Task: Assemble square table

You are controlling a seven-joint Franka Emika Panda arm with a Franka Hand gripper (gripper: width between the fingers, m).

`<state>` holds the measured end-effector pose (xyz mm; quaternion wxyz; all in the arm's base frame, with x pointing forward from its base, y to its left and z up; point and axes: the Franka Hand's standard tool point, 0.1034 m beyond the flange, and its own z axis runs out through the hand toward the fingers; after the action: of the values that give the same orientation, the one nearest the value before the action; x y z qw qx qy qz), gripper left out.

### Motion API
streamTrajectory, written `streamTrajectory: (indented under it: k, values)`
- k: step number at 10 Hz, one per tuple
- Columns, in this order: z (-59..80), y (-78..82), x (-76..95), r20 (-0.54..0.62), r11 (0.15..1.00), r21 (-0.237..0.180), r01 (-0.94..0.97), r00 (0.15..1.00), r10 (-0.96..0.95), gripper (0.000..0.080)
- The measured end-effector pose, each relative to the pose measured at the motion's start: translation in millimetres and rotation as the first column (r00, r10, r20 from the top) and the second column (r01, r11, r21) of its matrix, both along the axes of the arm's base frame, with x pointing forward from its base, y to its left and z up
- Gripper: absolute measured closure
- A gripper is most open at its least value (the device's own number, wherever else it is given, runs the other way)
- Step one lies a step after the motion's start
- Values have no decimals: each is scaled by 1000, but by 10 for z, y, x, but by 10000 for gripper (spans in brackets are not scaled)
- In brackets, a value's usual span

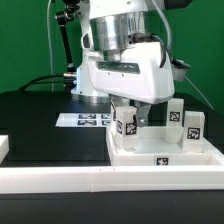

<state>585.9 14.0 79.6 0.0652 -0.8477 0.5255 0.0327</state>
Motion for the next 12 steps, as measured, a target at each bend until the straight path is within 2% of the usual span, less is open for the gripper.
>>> streamTrajectory:
  k: [1,2,5,7,8,10,11,12]
  values:
    - [23,17,33,14,996,-2,-87,996,87,193]
    - [22,11,32,26,986,-4,-167,986,167,164]
    - [18,8,30,54,929,-16,-369,928,370,150]
    - [15,0,27,68,856,-34,-516,853,517,150]
    - [5,-11,18,51,795,-65,-604,793,607,150]
    - [9,-45,35,40,589,-115,-800,589,807,150]
    - [11,-56,38,34,499,-125,-858,499,866,150]
    - [23,-77,53,30,371,-137,-918,371,928,150]
